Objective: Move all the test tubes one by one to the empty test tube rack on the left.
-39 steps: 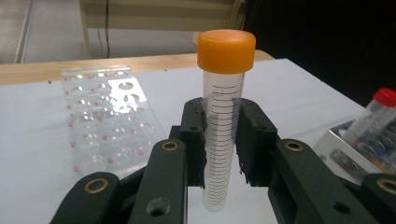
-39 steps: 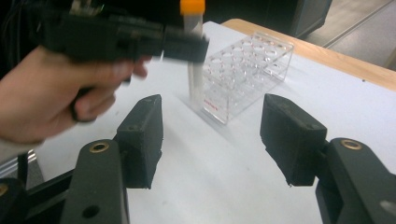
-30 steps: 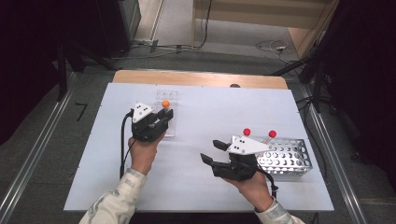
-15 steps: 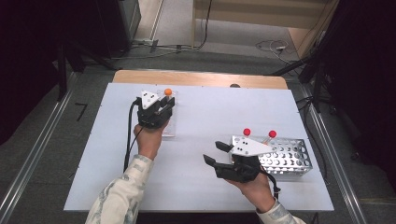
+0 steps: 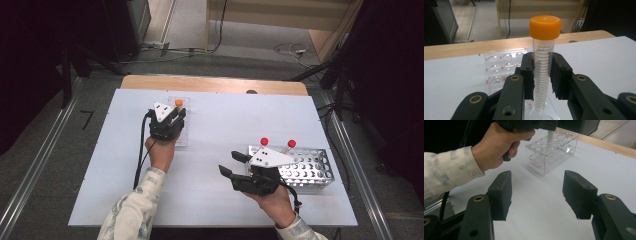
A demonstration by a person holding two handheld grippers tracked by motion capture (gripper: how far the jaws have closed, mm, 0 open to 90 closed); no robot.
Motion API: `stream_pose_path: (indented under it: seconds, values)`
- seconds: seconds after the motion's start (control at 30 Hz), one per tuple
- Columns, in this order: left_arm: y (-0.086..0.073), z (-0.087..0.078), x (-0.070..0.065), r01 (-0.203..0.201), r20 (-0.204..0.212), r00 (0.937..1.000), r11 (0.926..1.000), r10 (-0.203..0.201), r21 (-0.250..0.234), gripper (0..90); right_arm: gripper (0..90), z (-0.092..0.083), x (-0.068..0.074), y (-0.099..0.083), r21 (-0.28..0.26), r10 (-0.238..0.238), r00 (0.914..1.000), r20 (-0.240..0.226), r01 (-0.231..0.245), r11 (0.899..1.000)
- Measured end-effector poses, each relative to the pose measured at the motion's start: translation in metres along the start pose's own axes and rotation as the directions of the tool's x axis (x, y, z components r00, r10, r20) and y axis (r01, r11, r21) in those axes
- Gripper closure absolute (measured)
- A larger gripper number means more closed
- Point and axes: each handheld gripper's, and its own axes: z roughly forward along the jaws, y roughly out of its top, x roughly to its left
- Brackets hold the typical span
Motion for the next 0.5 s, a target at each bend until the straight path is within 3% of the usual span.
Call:
stream_pose_path:
  seconds: [0.5]
  values:
    - [-0.019,0.008,-0.005,-0.044,-0.019,0.9988,0.9966,0.045,0.07,74.4,39.1,0.0,0.0,0.0,-0.001,0.0,1.0,-0.005,0.0,1.0]
